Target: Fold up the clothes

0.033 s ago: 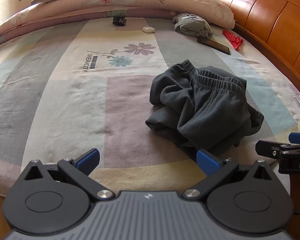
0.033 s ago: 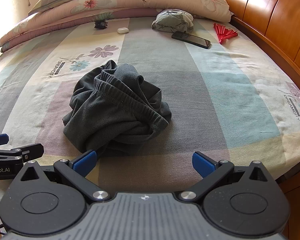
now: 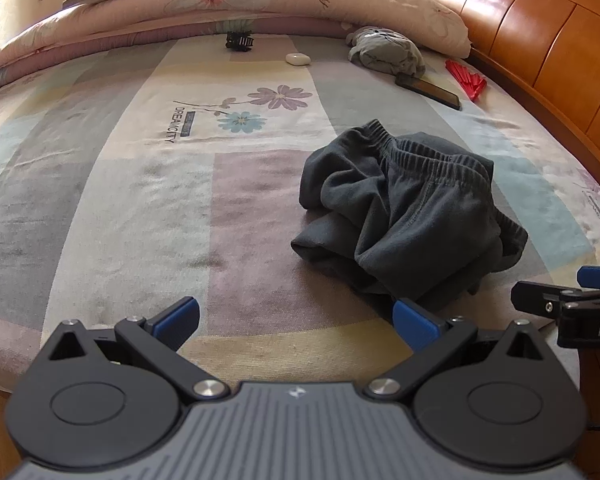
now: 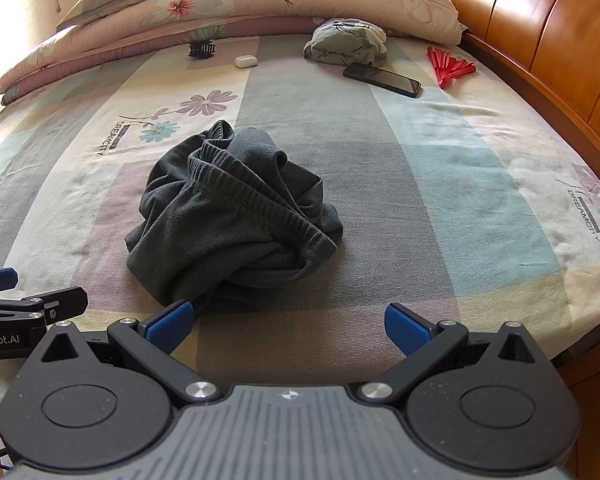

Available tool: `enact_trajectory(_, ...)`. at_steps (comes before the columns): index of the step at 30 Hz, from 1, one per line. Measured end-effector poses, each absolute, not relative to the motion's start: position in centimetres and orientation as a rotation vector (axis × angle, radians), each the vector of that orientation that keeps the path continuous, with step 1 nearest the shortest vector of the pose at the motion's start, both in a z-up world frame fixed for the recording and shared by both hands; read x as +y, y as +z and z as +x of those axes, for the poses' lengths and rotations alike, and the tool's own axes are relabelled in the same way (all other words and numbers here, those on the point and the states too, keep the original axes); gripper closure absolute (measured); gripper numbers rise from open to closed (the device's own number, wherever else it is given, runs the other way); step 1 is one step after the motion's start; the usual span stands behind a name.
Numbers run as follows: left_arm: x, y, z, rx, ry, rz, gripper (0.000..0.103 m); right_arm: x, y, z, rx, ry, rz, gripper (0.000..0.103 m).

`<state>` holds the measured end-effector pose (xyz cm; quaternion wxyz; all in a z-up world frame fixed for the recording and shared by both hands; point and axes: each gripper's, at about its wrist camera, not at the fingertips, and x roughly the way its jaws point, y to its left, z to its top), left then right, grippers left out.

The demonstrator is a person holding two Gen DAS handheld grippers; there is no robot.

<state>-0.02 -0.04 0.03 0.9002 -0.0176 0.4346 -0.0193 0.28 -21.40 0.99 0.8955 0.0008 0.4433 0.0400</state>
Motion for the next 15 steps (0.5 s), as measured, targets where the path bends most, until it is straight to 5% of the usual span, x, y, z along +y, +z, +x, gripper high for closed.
enact_trajectory(15, -0.08, -0.12, -0.01, 0.901, -0.038, -0.052, 0.001, -21.46, 1.05, 0.13, 0.915, 0.087, 0.009, 0.0)
